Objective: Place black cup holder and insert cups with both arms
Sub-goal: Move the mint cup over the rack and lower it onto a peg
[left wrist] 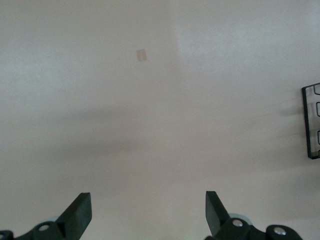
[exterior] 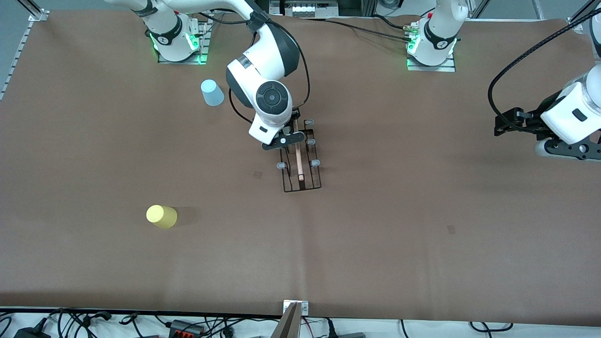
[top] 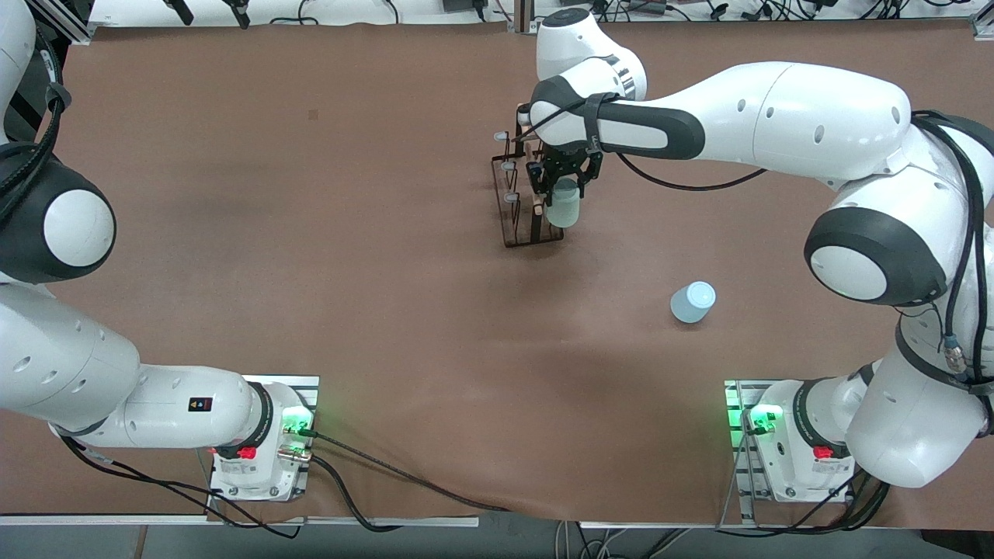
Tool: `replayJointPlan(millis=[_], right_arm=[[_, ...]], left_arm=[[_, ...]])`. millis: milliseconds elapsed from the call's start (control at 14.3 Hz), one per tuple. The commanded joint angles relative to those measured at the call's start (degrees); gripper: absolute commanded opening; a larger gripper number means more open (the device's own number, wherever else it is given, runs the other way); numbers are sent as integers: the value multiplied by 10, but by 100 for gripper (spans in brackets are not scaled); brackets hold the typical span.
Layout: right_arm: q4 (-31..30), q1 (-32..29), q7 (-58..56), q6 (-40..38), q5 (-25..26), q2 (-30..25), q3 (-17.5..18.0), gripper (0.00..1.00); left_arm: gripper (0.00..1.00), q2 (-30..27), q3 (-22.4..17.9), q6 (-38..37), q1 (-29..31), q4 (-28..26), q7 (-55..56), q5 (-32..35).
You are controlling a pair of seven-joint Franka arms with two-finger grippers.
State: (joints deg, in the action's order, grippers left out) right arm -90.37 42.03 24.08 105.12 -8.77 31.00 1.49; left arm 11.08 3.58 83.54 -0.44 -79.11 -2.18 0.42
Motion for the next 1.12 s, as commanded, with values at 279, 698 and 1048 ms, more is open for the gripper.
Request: replayJointPlan(millis=[279, 698, 1048], right_arm=[[17, 5, 12, -7, -9, 6, -4, 100], [31, 3, 55, -11, -8, -25, -8, 100], [31, -32, 81, -32, -2, -67, -35, 100]], left_arm=[[100, -13, 16, 30, -4, -17, 7, -13], [100, -14, 41, 15, -7, -15, 9, -17], [100, -13, 63, 9, 4, -17, 42, -16]])
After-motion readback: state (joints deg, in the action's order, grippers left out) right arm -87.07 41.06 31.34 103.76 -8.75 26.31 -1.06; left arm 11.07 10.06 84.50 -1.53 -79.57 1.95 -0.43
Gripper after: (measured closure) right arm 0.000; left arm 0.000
